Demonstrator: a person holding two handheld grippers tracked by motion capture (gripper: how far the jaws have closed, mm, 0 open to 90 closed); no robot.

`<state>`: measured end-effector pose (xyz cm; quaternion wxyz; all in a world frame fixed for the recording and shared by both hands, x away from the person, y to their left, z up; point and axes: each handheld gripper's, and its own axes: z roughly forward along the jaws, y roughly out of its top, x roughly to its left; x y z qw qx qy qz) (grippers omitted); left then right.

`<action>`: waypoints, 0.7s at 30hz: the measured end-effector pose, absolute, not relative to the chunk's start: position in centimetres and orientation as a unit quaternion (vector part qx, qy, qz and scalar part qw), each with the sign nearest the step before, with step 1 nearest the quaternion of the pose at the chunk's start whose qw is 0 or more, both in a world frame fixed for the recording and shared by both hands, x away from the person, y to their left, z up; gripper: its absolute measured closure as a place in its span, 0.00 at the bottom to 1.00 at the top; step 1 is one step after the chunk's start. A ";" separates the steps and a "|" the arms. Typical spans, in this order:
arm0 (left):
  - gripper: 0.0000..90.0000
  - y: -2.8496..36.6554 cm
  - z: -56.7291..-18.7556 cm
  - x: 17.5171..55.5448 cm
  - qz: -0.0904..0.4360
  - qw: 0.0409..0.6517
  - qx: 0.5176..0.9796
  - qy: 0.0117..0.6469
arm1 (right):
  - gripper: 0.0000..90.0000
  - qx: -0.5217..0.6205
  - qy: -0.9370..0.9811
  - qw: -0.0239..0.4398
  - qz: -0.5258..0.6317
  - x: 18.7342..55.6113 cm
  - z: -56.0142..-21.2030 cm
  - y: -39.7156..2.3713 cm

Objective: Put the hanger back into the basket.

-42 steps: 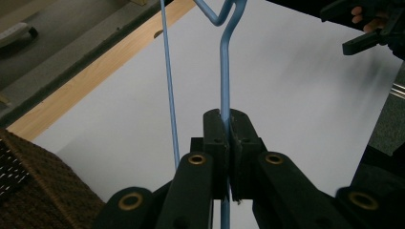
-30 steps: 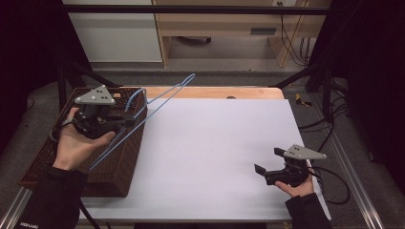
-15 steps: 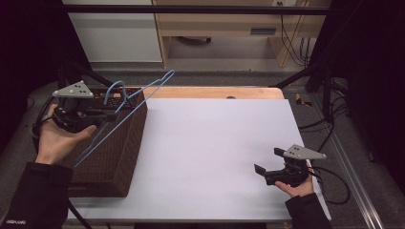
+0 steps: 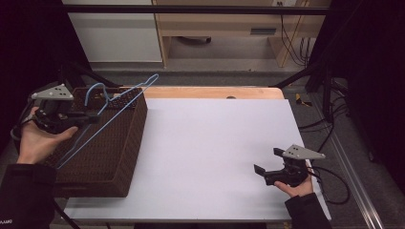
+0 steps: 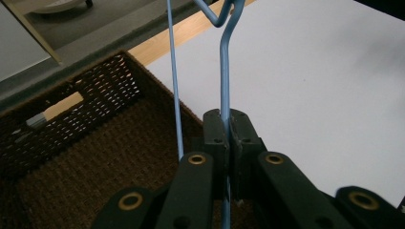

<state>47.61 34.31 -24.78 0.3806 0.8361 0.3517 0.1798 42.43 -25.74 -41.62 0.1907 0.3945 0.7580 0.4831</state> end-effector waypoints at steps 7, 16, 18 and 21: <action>0.97 36.4 -25.6 47.6 0.181 0.379 0.831 0.364 | 0.01 0.396 0.758 0.189 0.483 42.4 -41.7 -25.6; 0.97 38.4 -27.3 48.3 0.180 0.365 0.825 0.393 | 0.01 0.396 0.759 0.190 0.481 42.5 -41.7 -25.6; 0.97 38.7 -27.6 48.3 0.181 0.360 0.826 0.395 | 0.01 0.395 0.759 0.189 0.482 42.5 -41.7 -25.6; 0.97 38.9 -28.2 48.4 0.181 0.353 0.826 0.401 | 0.01 0.394 0.760 0.189 0.480 42.5 -41.7 -25.6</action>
